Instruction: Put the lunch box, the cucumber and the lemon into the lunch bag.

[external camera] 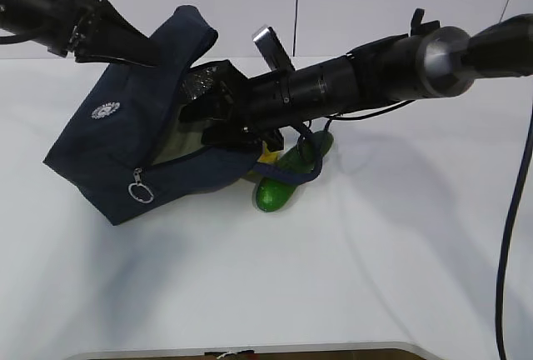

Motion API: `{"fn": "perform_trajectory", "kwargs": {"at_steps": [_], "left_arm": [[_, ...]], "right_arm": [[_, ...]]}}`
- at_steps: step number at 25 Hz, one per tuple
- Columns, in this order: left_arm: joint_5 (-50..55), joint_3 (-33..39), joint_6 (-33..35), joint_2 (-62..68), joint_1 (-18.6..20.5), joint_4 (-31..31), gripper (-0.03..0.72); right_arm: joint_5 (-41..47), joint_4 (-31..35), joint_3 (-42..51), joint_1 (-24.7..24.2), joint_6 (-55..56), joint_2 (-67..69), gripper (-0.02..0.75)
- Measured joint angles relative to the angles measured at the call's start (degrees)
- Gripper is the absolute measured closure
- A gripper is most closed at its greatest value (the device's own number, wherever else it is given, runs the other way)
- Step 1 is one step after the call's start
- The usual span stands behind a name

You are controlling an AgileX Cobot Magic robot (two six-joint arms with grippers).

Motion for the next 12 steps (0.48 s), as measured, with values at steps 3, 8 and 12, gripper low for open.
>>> {"fn": "perform_trajectory", "kwargs": {"at_steps": [3,8,12], "left_arm": [[0.5,0.0,0.0,0.0,0.0,0.0,0.678],[1.7,0.0,0.0,0.0,0.0,0.0,0.678],[1.9,0.0,0.0,0.0,0.0,0.0,0.678]], "right_arm": [[1.1,-0.1,0.0,-0.1,-1.6,0.0,0.309],[6.5,-0.8,0.0,-1.5,-7.9,0.0,0.309],[12.1,-1.7,0.0,-3.8,-9.4,0.0,0.309]]}}
